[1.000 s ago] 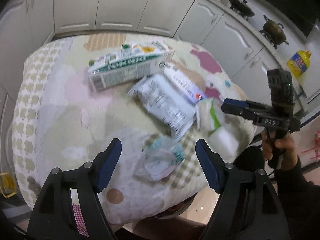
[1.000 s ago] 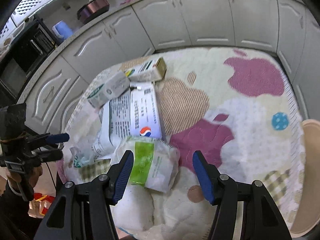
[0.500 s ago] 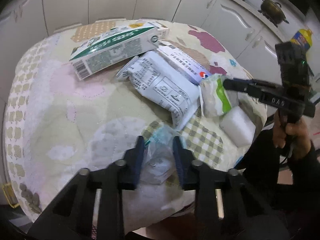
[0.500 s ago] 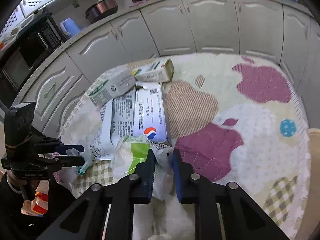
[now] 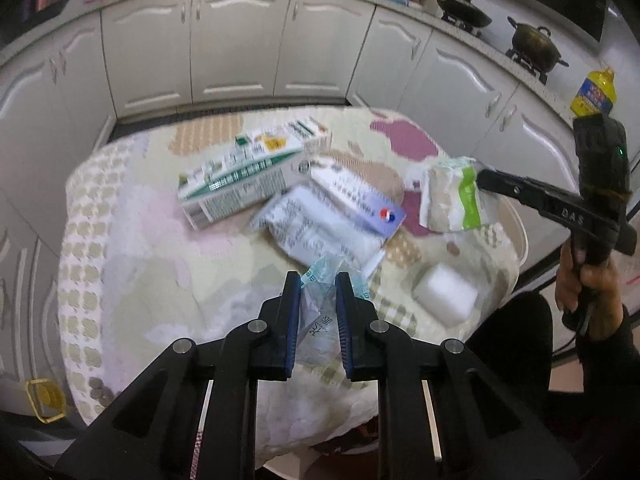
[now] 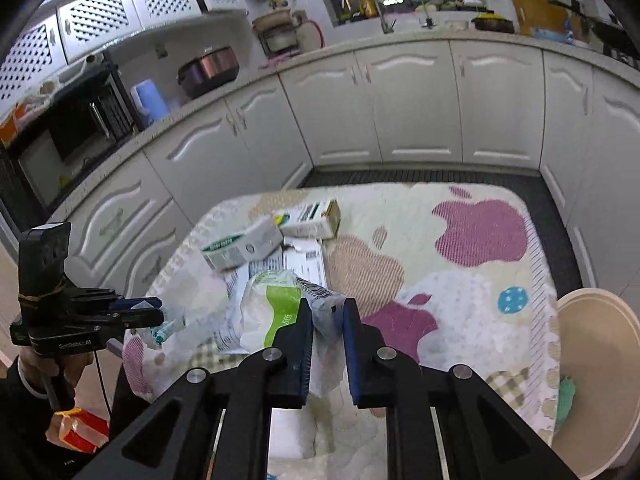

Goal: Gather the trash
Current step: 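Grasp the clear plastic wrapper with the left tool while the right tool grasps the green-striped bag, then lift both held items and carry them toward the beige bin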

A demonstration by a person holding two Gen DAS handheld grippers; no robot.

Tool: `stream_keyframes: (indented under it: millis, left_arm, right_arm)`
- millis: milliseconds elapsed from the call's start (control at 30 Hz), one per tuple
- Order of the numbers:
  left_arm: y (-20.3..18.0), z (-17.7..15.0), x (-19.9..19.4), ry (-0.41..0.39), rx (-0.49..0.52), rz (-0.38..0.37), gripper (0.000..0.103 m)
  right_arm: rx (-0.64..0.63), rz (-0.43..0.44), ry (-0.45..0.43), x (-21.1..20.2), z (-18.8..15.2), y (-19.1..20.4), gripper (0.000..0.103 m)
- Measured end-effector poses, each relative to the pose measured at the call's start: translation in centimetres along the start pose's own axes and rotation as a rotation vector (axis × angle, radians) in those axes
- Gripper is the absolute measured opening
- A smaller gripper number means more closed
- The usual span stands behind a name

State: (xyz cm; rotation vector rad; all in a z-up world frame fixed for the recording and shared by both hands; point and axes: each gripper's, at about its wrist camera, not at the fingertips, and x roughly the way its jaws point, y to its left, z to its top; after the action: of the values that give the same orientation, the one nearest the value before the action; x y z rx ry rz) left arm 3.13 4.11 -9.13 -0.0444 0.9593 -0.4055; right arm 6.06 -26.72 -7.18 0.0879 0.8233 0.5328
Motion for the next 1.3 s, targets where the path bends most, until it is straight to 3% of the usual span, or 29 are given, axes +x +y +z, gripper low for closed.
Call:
stream_keyframes:
  millis: [633,1300]
  left_arm:
    - [-6.0,2.7,-0.8,-0.095,0.093,0.077,0.015]
    - [-10.1,5.4,2.1,-0.096,0.134,0.076,0.015]
  right_arm:
    - [0.006,-0.037,-0.104,-5.3,0.3,0.4,0.013]
    - [0.05,-0.113,-0.132,-7.8,-0.1,-1.9,0.013]
